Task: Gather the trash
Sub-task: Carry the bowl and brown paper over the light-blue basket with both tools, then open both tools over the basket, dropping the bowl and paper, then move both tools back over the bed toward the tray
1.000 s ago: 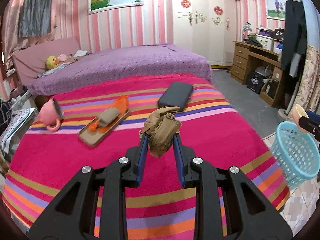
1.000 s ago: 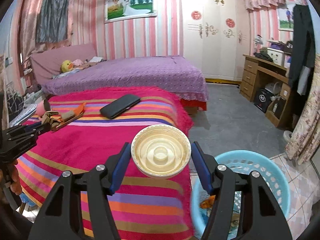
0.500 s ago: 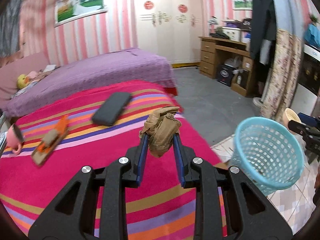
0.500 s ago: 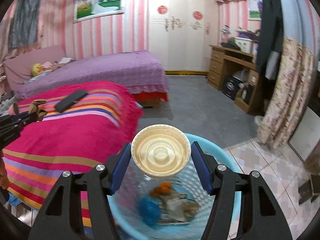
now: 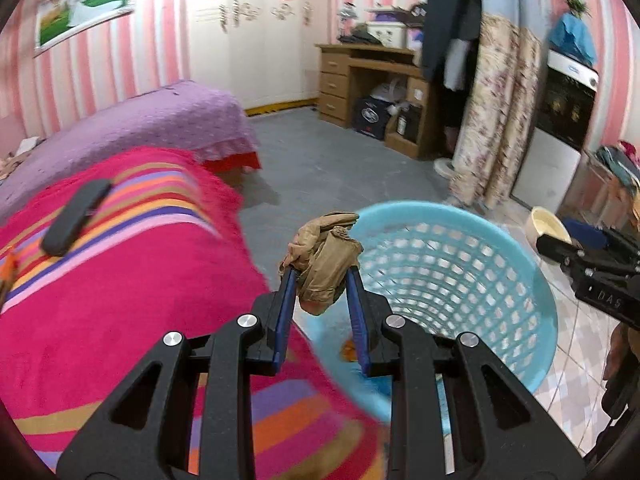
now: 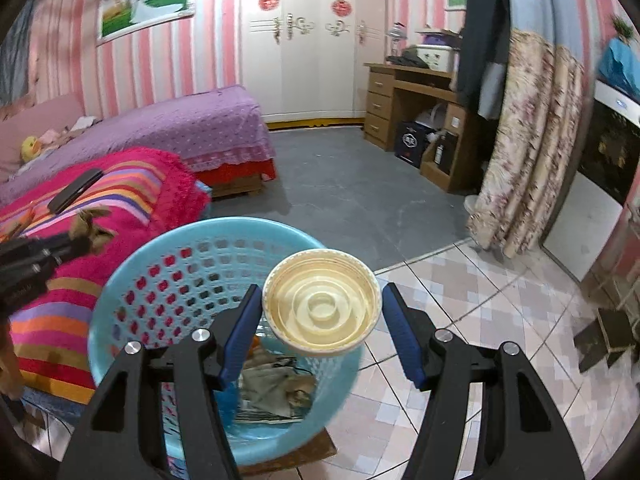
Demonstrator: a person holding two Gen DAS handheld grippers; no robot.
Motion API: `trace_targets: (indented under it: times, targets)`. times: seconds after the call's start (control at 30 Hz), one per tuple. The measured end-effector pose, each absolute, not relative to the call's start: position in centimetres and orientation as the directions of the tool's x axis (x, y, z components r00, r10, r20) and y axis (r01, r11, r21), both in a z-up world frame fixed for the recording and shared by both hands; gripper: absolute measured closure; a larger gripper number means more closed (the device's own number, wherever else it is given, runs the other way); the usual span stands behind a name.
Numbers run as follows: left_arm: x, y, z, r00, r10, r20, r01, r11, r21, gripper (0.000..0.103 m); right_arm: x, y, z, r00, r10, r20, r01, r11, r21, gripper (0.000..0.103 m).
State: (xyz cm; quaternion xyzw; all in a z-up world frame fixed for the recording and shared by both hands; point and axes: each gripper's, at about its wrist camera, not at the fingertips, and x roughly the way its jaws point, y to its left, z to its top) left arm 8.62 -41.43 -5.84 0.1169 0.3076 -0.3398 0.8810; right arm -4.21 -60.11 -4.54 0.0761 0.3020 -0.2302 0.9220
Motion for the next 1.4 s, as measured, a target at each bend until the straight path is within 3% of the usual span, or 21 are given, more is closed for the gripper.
trace_targets:
  times: [0.2,0.27,0.3,0.33,0.5,0.9,0.93,1.0,1.07,1.4]
  targets:
    - [8.2,-44.8,-7.4,0.531,-0.533,-0.659,0.699,0.715,-0.014,0.075,-4.8,-61.0,-5.1,0.713,-0.377,-0.591,0.486,0.874,0.028,0.042]
    - [8.4,-44.8,-7.1,0.536,-0.533,-0.654,0.697,0.717,-0.013,0.057,-4.7,-60.9,-5.1,0.717,-0.373,-0.589,0.483,0.875,0.033,0.042]
    - [8.4,-44.8,-6.8,0.545,-0.533,-0.647,0.691,0.722,-0.012,0.04,-4.6,-60.9,-5.1,0.718,-0.372,-0.588,0.482,0.876,0.035,0.042]
    - [8.5,-44.5,-6.5,0.564,-0.53,-0.633,0.68,0.734,-0.008,0.03,-4.6,-60.8,-5.1,0.721,-0.369,-0.586,0.479,0.877,0.038,0.042]
    - [9.7,-42.4,-5.1,0.609,-0.504,-0.612,0.641,0.768,0.006,0.015,-4.3,-60.4,-5.0,0.731,-0.359,-0.58,0.467,0.883,0.042,0.042]
    - [11.4,-35.6,-3.7,0.718,-0.4,-0.57,0.516,0.855,0.05,0.008,-2.0,-59.4,-5.0,0.763,-0.31,-0.567,0.444,0.889,0.113,0.041]
    - [11.3,-35.3,-3.6,0.724,-0.396,-0.565,0.511,0.858,0.054,0.007,-1.6,-59.0,-5.0,0.766,-0.303,-0.567,0.436,0.893,0.112,0.038]
    - [11.1,-34.5,-3.2,0.738,-0.386,-0.554,0.501,0.863,0.066,0.006,-1.1,-58.3,-5.0,0.768,-0.303,-0.564,0.429,0.897,0.102,0.021]
    - [10.7,-33.6,-2.7,0.749,-0.378,-0.544,0.495,0.865,0.08,0.006,-0.9,-57.8,-4.9,0.771,-0.311,-0.556,0.434,0.895,0.101,0.013]
    - [10.9,-27.2,-0.1,0.787,-0.351,-0.507,0.441,0.895,0.065,0.006,1.1,-53.5,-3.0,0.802,-0.29,-0.522,0.392,0.915,0.094,0.01]
